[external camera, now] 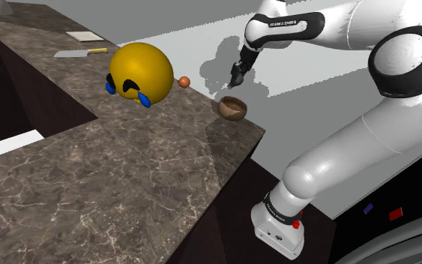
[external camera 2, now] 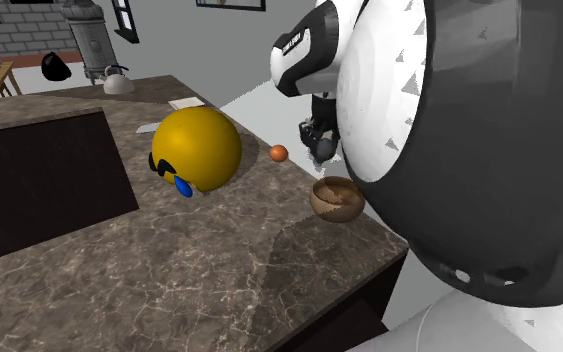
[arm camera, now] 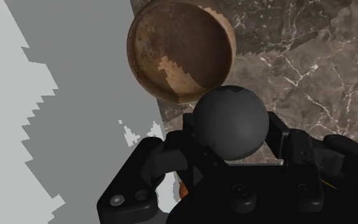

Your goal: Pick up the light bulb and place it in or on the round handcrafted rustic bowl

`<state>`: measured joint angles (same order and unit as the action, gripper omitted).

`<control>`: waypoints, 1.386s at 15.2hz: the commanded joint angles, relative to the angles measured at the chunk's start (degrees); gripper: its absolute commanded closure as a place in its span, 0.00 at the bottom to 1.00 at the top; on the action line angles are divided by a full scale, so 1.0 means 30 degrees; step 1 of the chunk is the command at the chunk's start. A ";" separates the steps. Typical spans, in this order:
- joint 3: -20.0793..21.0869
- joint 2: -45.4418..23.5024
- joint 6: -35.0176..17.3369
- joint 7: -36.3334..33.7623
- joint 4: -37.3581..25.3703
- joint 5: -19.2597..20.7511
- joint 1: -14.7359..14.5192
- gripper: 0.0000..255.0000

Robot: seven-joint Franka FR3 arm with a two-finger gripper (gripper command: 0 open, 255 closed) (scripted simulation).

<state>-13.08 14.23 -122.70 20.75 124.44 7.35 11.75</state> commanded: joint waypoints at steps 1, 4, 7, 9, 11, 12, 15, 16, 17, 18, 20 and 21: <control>-0.0656 -0.0657 -0.0070 0.1082 -0.0669 -0.0233 0.0265 1.00; -0.1633 -0.1865 0.0025 0.2763 -0.2044 -0.0805 0.0671 1.00; -0.1662 -0.2020 -0.0743 0.2768 -0.1425 -0.0827 0.0694 1.00; -0.1689 -0.2145 -0.1256 0.2776 -0.1033 -0.0849 0.0701 1.00; -0.1716 -0.2287 -0.1770 0.2789 -0.0657 -0.0877 0.0708 1.00; -0.1730 -0.2365 -0.2027 0.2798 -0.0475 -0.0893 0.0711 1.00; -0.1773 -0.2624 -0.2800 0.2831 0.0048 -0.0955 0.0718 1.00; -0.1787 -0.2719 -0.3058 0.2845 0.0215 -0.0980 0.0721 1.00; -0.1801 -0.2818 -0.3316 0.2861 0.0377 -0.1008 0.0722 1.00; -0.1814 -0.2922 -0.3575 0.2878 0.0536 -0.1037 0.0724 1.00; -0.1841 -0.3142 -0.4092 0.2918 0.0840 -0.1104 0.0728 1.00; -0.1859 -0.3305 -0.4451 0.2950 0.1042 -0.1156 0.0729 1.00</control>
<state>-18.56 4.73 -135.05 29.43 127.02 4.04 13.91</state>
